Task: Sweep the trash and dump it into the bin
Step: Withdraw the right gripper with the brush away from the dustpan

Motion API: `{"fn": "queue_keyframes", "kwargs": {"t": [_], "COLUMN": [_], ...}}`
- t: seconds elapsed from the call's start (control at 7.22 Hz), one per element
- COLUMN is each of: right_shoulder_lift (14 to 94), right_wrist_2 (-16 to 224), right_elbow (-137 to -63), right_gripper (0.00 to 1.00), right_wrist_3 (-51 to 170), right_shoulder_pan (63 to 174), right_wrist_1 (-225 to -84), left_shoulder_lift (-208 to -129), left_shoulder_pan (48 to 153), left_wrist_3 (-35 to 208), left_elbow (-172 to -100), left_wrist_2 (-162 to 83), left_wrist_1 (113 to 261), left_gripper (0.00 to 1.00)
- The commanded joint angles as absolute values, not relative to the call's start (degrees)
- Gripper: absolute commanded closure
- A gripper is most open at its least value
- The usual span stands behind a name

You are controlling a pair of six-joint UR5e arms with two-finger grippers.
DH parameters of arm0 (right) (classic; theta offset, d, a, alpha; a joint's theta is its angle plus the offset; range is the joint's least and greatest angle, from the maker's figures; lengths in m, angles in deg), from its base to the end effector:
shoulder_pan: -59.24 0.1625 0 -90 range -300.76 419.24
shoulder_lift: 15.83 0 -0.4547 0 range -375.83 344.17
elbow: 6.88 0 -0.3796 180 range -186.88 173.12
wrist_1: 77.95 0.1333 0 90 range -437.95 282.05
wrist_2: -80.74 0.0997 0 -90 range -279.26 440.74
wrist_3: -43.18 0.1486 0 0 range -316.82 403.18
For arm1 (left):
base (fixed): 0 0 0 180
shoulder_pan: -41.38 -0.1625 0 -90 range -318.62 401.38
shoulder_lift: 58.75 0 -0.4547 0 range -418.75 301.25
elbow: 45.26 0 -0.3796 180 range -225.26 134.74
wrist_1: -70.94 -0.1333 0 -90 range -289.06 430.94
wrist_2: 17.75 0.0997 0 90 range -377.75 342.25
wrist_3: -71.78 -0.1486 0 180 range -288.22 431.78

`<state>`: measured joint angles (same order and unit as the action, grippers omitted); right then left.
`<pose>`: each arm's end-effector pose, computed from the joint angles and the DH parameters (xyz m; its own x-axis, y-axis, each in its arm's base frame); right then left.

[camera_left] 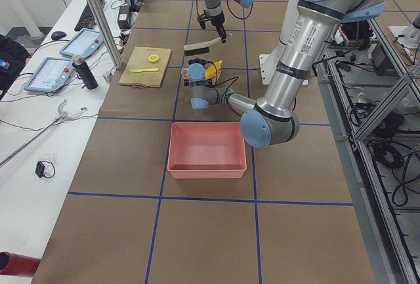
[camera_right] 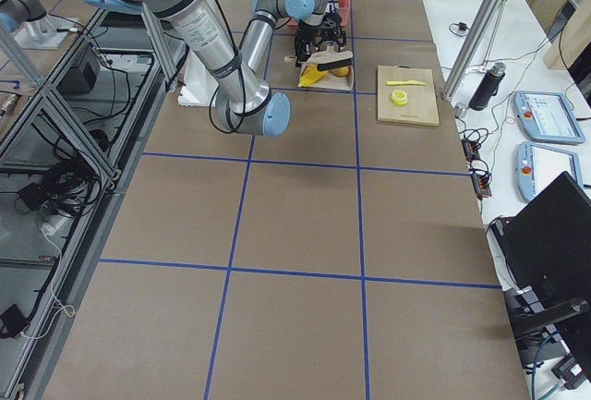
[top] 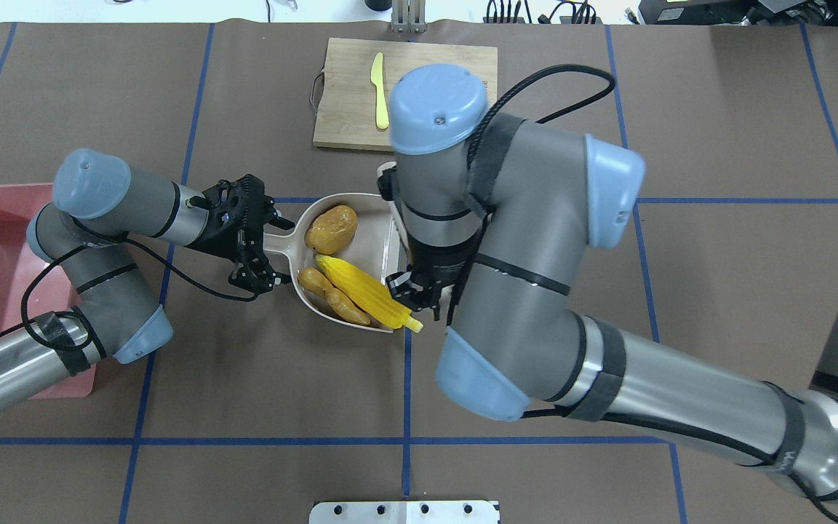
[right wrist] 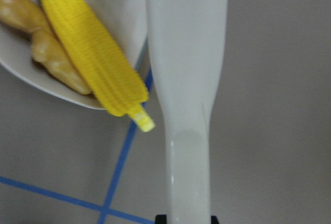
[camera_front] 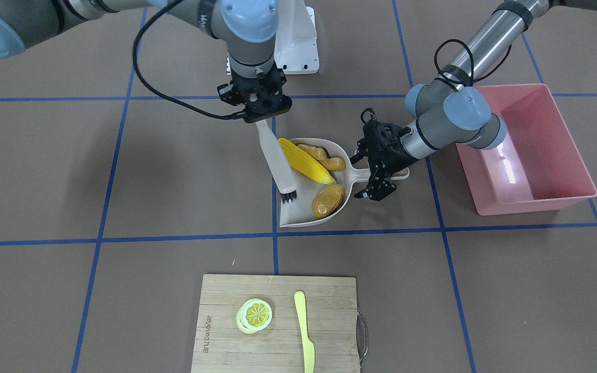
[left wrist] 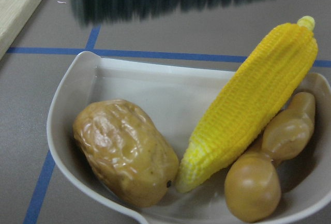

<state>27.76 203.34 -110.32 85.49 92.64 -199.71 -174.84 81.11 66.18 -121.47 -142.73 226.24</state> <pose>-0.5275 -0.4116 0.2113 0.6821 -0.2965 0.6685 0.3751 0.9266 0.0283 0.5162 -0.4916 0.4188 0.0765 0.9967 -0.0272 -0.1734 0.0402 0.9840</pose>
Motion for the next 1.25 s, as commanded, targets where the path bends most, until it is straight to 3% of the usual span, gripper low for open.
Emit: {"fn": "queue_keyframes", "kwargs": {"t": [0.0,0.14,0.69,0.83,1.11], "right_shoulder_lift": [43.0,49.6,78.2,83.9,90.8], "right_wrist_2": [203.5,205.0,209.8,211.9,215.9], "right_elbow": [-121.1,-123.6,-124.1,-124.0,-122.8], "right_gripper": [1.0,1.0,1.0,1.0,1.0], "right_wrist_3": [80.2,76.7,68.5,66.9,62.0], "right_shoulder_pan": [101.7,106.8,119.9,123.2,126.5], "right_wrist_1": [-201.0,-201.1,-183.0,-178.3,-173.6], "left_shoulder_lift": [-174.8,-174.8,-174.8,-174.8,-174.9], "left_shoulder_pan": [81.1,81.1,81.1,81.1,81.1], "left_wrist_3": [66.4,66.4,66.0,66.0,66.0], "left_elbow": [-121.5,-121.5,-122.0,-122.3,-122.4], "left_wrist_2": [-142.8,-142.8,-142.9,-142.9,-142.9], "left_wrist_1": [226.2,226.2,226.2,226.2,226.3], "left_gripper": [0.3,0.36,0.94,1.0,1.0]}}
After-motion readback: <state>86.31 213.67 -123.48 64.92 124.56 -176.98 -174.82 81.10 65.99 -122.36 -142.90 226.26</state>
